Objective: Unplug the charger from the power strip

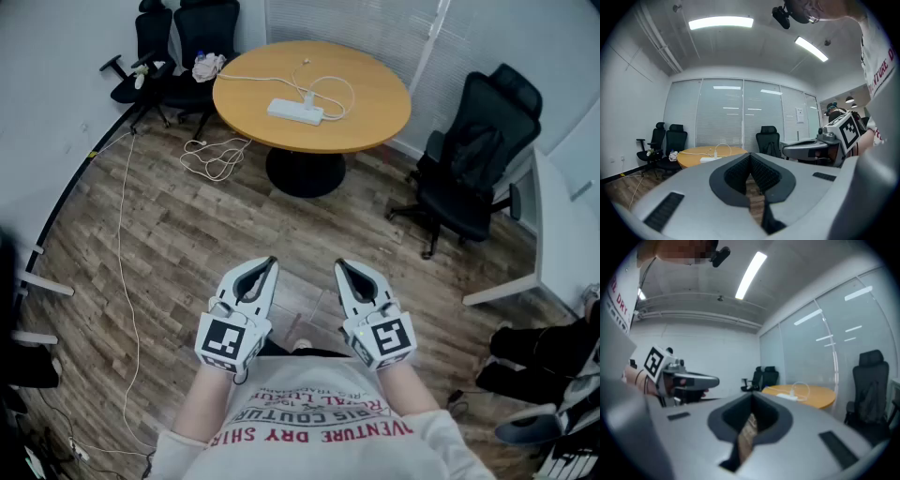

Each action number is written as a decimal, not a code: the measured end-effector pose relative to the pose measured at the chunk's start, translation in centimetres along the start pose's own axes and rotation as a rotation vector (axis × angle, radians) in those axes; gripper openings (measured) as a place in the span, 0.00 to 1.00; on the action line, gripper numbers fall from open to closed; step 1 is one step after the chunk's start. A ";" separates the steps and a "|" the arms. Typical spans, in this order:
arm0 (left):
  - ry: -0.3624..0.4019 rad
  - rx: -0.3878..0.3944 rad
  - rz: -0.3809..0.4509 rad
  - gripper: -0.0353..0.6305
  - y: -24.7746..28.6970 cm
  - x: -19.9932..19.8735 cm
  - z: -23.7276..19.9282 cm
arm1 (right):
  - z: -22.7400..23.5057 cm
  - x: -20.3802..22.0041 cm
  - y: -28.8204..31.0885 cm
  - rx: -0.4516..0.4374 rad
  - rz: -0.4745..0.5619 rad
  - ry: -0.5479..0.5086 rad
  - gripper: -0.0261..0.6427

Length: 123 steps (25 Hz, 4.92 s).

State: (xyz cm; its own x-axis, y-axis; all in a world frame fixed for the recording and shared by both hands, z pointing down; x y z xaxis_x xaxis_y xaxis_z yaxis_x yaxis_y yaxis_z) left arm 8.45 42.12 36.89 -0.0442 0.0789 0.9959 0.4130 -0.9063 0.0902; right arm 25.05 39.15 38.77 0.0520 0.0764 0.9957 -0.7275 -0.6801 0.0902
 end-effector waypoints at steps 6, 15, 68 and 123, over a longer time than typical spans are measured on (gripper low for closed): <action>0.001 0.008 -0.003 0.10 -0.2 0.2 0.2 | -0.3 0.0 -0.3 0.002 -0.002 -0.009 0.08; -0.006 0.036 -0.018 0.10 0.8 0.4 0.1 | 0.7 0.0 -0.1 0.036 0.020 0.052 0.08; -0.073 0.048 -0.088 0.10 26.1 -0.3 -35.8 | 13.9 -2.6 41.3 0.100 -0.103 0.138 0.08; 0.133 0.661 -0.756 0.10 59.2 20.2 -40.0 | 33.4 12.5 57.1 0.530 -0.597 0.433 0.29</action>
State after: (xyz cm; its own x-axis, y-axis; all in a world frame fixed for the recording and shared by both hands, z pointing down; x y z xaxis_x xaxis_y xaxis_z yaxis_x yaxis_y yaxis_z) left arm -4.32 -26.56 62.06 -0.5869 0.4532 0.6710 0.6541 -0.2231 0.7228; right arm 7.06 -23.07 57.05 -0.0196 0.7184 0.6954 -0.2464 -0.6775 0.6930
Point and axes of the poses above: the fingertips, and each gripper's own axes: y forward along the fingers, z to its right, x out of its underside, the point moved 5 cm from there along -y, backward along the fingers, and after that the axes turned 1 degree about -y, right-handed, at the moved point
